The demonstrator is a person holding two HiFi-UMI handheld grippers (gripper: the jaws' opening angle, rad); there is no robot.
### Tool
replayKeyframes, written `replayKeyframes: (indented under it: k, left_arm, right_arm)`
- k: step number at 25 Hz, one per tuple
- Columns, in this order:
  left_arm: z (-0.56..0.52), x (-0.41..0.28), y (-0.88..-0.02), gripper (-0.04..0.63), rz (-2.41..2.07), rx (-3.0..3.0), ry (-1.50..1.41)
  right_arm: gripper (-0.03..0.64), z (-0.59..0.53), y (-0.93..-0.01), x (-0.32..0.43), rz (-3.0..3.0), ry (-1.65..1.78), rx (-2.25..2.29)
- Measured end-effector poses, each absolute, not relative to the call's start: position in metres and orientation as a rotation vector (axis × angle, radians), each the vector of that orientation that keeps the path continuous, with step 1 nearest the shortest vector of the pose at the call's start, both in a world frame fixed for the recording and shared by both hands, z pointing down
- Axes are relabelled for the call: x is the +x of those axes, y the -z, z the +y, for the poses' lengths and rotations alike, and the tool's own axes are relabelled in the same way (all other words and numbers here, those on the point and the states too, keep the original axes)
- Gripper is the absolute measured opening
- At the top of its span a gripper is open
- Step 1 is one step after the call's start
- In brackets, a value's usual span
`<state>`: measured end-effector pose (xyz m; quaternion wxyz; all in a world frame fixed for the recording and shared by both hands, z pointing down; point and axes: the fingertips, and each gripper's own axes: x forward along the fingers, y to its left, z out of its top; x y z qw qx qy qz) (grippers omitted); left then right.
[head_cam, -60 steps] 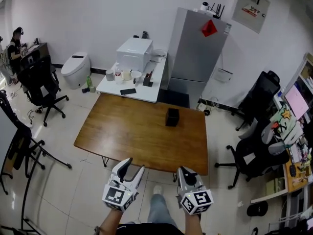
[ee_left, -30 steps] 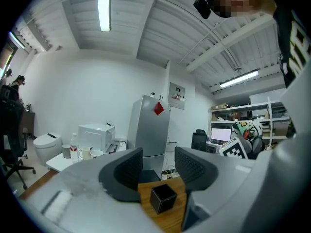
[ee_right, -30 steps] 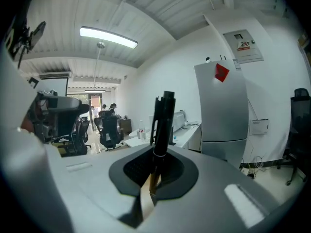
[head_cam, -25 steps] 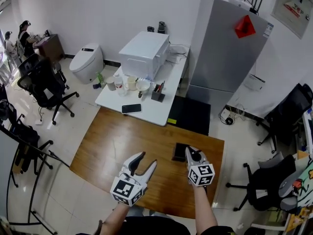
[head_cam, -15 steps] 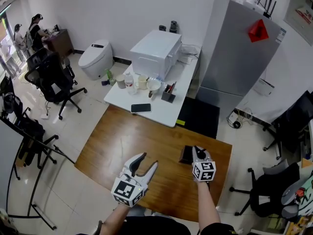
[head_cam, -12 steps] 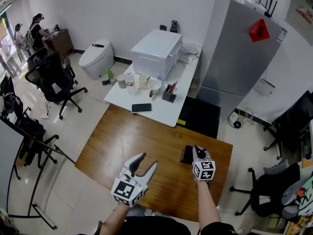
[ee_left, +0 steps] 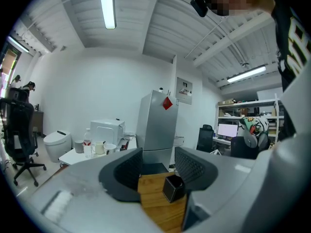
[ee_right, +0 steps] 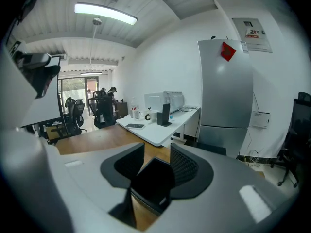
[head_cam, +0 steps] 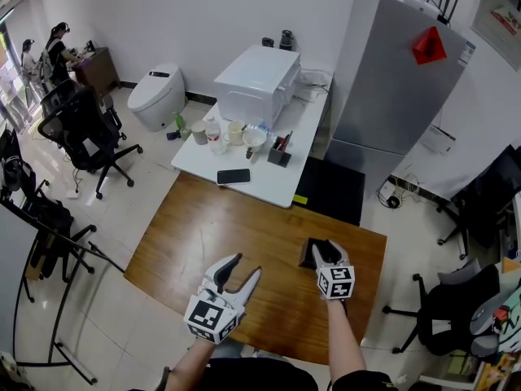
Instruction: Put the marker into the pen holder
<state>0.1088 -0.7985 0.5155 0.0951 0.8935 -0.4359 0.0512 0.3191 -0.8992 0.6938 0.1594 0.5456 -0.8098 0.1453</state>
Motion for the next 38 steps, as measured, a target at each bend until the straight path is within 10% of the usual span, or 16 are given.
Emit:
replayKeyframes:
  k: [7,12,38]
  left_arm:
    - [-0.807,0.109,-0.501,0.204,-1.272,2.69,-0.102]
    - [-0.817,0.101,-0.479,0.206,-1.325,2.733,-0.04]
    - [-0.675,0.13,-0.475,0.256,-1.228,2.81,0.075]
  right_arm:
    - [0.203,-0.856,-0.572,0.315,-2.474,-0.286,1.764]
    - [0.362,-0.811,-0.499,0.316,-2.439,-0.22,2.005]
    - [0.362,-0.596,-0.468,0.279,-2.5,-0.061,2.039]
